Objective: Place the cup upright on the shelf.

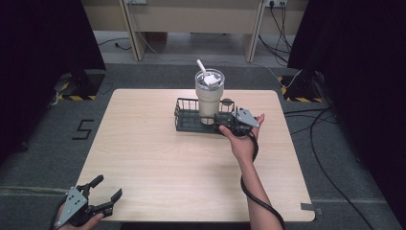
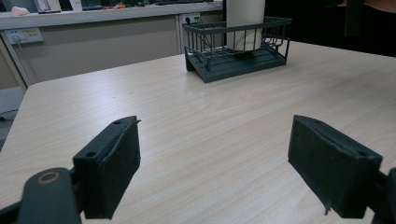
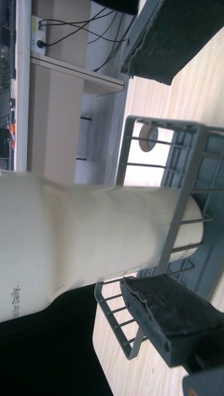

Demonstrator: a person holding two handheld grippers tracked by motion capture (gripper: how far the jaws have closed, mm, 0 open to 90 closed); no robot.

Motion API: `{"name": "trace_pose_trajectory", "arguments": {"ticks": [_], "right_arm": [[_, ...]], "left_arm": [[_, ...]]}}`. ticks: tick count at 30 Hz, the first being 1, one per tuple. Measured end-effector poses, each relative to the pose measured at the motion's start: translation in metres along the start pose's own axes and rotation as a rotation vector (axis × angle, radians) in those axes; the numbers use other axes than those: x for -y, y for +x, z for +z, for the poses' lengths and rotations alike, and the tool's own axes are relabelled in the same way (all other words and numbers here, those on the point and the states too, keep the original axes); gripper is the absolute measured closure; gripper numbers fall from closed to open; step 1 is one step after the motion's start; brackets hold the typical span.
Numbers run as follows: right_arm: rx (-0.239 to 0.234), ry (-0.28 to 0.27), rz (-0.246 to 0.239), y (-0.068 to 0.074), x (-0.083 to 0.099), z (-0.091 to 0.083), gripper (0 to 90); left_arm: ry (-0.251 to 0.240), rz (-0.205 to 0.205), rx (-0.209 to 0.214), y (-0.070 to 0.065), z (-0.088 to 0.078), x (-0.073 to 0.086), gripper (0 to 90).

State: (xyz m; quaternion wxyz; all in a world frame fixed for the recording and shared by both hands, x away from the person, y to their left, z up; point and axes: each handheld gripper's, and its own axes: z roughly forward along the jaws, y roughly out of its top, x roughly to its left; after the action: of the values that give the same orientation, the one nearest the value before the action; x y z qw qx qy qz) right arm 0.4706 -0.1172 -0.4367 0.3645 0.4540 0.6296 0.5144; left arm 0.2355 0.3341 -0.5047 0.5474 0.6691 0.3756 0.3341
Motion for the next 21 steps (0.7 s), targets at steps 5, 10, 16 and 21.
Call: {"name": "trace_pose_trajectory", "arguments": {"ticks": [5,10,16,21], "right_arm": [[0.003,0.004,0.009,-0.007,0.005,-0.012,1.8],[0.016,0.014,0.018,-0.018,0.012,-0.024,2.4],[0.024,0.03,0.021,-0.026,0.023,-0.036,3.3],[0.035,0.041,0.028,-0.033,0.032,-0.044,3.9]], "left_arm": [[0.0,0.001,-0.001,0.0,0.0,0.0,16.3],[-0.002,0.001,-0.001,0.0,0.0,0.0,16.3],[0.0,0.003,0.0,0.0,0.0,0.0,16.3],[0.0,0.001,0.001,-0.001,0.0,0.0,16.3]]}}
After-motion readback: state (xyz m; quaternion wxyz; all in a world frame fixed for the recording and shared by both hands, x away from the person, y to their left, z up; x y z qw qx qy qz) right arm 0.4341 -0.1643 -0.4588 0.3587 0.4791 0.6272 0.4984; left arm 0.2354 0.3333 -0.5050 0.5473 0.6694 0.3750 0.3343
